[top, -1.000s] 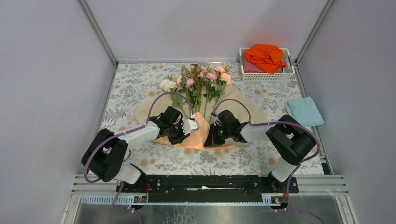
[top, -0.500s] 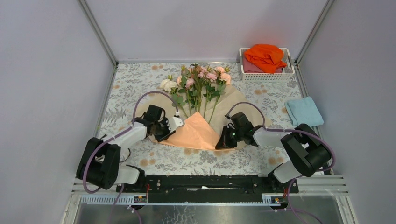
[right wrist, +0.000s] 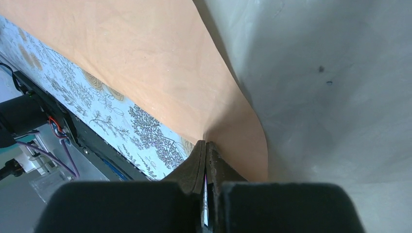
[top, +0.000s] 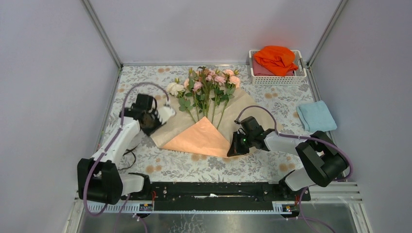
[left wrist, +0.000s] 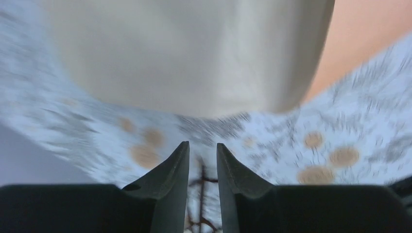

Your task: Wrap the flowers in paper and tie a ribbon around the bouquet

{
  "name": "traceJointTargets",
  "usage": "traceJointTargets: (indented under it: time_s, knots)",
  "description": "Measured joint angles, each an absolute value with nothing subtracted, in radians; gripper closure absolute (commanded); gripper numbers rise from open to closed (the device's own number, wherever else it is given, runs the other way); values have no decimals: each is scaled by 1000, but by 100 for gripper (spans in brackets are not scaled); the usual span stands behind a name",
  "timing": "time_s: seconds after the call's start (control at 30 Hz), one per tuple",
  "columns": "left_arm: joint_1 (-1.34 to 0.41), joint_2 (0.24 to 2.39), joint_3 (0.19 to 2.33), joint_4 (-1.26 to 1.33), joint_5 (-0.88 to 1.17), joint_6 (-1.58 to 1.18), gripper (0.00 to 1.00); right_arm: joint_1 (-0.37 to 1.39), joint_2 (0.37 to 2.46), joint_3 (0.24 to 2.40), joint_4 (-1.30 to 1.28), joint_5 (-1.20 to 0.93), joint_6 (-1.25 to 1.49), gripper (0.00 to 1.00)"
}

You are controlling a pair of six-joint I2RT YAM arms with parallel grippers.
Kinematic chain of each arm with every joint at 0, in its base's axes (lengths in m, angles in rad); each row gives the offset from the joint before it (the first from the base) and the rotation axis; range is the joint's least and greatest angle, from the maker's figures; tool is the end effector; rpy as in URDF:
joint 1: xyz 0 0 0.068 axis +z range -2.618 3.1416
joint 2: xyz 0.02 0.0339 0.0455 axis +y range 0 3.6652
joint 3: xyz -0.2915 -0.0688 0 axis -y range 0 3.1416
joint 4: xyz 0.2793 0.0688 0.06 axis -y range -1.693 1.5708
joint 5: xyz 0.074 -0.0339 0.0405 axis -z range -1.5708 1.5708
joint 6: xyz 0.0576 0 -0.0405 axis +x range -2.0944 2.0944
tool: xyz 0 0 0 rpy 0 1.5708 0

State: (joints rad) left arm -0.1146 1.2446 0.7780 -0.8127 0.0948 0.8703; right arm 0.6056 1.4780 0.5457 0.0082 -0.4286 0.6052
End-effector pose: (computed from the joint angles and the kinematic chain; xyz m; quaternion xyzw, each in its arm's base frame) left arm 0.2386 -0.0329 0.1918 0.4733 0.8676 0.0099 0.1521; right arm 0.2197 0.1812 0.1144 -0.0678 0.9265 0.3425 0.1405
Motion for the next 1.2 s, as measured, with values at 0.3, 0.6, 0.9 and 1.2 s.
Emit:
traceJointTargets:
  time_s: [0.3, 0.6, 0.9, 1.2]
  knots:
    - [-542, 1302, 1048, -599, 354, 490, 61, 606, 1475, 556, -19, -416, 599, 100]
    - [-659, 1607, 957, -278, 402, 111, 58, 606, 1464, 558, -36, -393, 603, 99]
    - [-659, 1745, 957, -189, 366, -4, 58, 606, 1374, 562, -181, -247, 587, 87]
    - [-659, 1757, 957, -174, 368, -19, 58, 606, 1244, 572, -438, -75, 584, 80]
